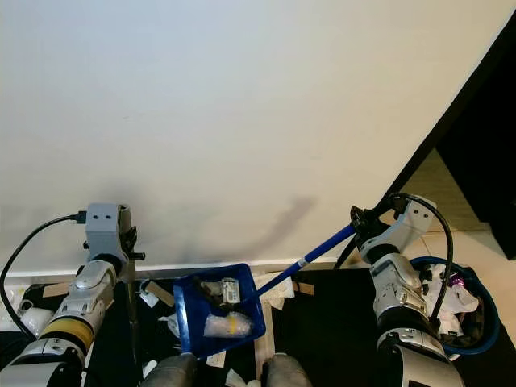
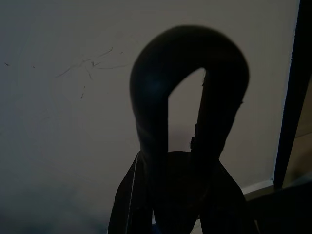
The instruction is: Sweep floor
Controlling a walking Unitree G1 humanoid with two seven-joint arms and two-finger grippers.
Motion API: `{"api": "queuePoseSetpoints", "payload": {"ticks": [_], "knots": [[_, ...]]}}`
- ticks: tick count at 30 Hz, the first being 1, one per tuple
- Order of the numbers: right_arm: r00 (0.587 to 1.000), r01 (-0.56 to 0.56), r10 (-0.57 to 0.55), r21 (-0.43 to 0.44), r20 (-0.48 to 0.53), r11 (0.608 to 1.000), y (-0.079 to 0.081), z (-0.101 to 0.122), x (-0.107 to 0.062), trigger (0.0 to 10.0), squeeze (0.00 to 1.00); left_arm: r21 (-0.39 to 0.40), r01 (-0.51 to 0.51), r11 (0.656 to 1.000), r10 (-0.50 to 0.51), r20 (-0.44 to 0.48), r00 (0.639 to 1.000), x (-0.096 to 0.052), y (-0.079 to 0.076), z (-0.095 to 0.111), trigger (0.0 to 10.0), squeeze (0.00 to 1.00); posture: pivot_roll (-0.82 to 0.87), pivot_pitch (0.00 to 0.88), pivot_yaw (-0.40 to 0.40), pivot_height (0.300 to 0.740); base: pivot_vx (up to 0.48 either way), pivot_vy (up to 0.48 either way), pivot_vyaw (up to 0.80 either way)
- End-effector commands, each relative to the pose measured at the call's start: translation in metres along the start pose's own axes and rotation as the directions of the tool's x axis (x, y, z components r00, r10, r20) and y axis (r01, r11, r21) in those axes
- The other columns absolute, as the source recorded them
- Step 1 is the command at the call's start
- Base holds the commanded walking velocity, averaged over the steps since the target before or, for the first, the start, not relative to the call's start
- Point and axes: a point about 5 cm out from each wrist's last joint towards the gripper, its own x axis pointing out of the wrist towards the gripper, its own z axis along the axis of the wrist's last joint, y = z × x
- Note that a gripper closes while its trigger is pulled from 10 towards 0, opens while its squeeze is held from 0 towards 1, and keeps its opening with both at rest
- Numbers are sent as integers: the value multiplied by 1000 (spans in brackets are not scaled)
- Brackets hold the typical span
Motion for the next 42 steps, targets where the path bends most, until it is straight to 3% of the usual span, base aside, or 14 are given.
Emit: {"api": "queuePoseSetpoints", "payload": {"ticks": [1,14,22,25,27,42], "knots": [[1000,-7,7,13,13,1000,2,4,2,10000,0,-50,39,998,-39,15,999,0,-11,1,10000,0,55,25,-13,740,-480,0,0],[1000,3,-3,16,-6,1000,2,-3,-1,10000,0,-38,50,998,-49,7,999,-2,-8,1,10000,0,63,41,-8,740,-480,0,0],[1000,29,-29,9,-4,1000,-4,0,-3,10000,0,-12,98,995,-98,-9,995,-2,-12,3,10000,0,60,40,-5,740,0,0,0],[999,34,-34,1,10,999,-6,7,-2,10000,0,-2,123,992,-123,-9,992,-1,-15,5,10000,0,60,39,-5,740,0,0,0],[999,30,-29,-21,43,999,-4,22,3,10000,0,-13,138,990,-138,-5,990,1,-17,9,10000,0,57,40,-4,740,0,-392,0],[998,28,-22,-94,65,995,-9,60,12,10000,0,-10,200,980,-200,-23,980,0,-27,9,10000,0,43,33,9,740,0,-480,0]]}}
